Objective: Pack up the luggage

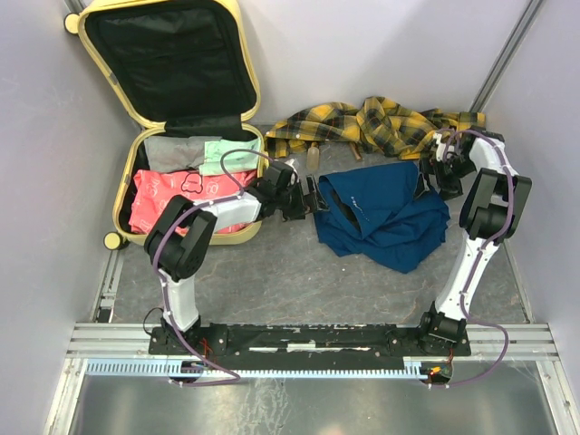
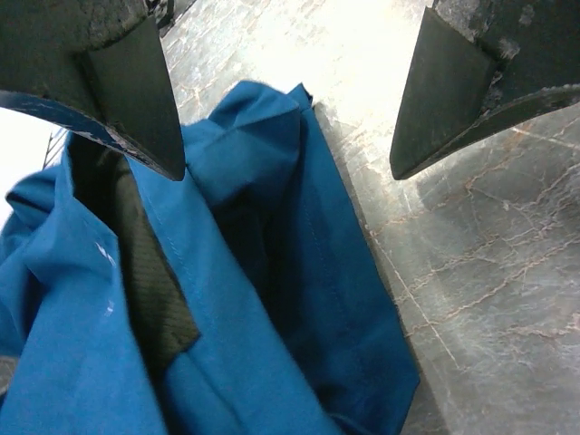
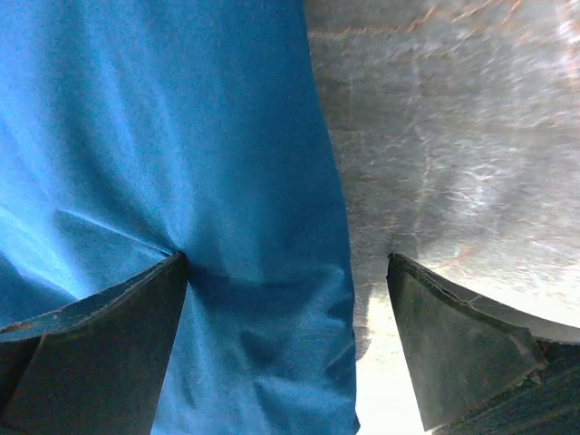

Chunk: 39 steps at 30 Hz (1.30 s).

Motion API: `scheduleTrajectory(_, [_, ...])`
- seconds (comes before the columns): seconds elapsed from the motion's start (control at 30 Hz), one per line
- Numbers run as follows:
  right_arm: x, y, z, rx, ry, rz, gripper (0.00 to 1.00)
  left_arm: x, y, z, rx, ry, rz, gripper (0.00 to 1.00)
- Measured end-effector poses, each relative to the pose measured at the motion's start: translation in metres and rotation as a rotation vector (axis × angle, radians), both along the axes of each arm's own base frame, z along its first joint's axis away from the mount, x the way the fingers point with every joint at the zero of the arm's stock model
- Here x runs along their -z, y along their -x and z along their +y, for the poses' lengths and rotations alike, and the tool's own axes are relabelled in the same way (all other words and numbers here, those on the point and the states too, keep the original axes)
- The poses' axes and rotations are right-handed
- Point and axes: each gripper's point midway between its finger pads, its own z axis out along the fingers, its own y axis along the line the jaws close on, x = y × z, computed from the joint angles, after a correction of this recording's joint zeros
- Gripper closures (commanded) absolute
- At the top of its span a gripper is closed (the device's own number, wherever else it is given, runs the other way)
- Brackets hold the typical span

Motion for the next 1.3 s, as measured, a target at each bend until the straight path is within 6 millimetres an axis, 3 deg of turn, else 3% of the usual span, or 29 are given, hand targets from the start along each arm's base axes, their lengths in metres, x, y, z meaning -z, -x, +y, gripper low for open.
scheduleTrajectory(0.17, [0.007,0.018,0.01,-0.008,-0.041,0.039,0.05,0.022,-0.002,-0.01,-0.023,0.03,0.053,0.01])
scheduleTrajectory(0.33, [0.008,0.031,0.015,-0.009,-0.06,0.058,0.09,0.015,-0.009,-0.035,-0.001,0.191,0.047,0.01])
scheduleTrajectory(0.57, [0.009,0.04,0.023,-0.005,-0.095,0.072,0.18,0.005,0.002,-0.056,0.068,0.354,0.041,0.01])
scheduleTrajectory(0.67, [0.009,0.044,0.028,-0.003,-0.116,0.079,0.25,0.001,0.007,-0.065,0.097,0.364,0.033,0.28])
scheduleTrajectory(0.8, [0.011,0.048,0.033,-0.001,-0.125,0.08,0.43,0.004,0.011,-0.081,0.141,0.339,0.026,0.77])
scheduleTrajectory(0.9, [0.014,0.05,0.035,0.008,-0.131,0.077,0.57,0.006,0.011,-0.087,0.167,0.293,0.018,0.97])
scheduleTrajectory(1.03, [0.01,0.053,0.041,0.03,-0.155,0.069,0.94,0.004,0.009,-0.089,0.21,0.228,-0.012,0.97])
scheduleTrajectory(1.07, [0.007,0.054,0.043,0.033,-0.162,0.066,0.98,0.004,0.009,-0.089,0.223,0.205,-0.02,0.97])
scheduleTrajectory(1.3, [-0.037,0.061,0.064,0.057,-0.216,0.003,0.98,-0.016,0.007,-0.075,0.284,0.036,-0.116,0.97])
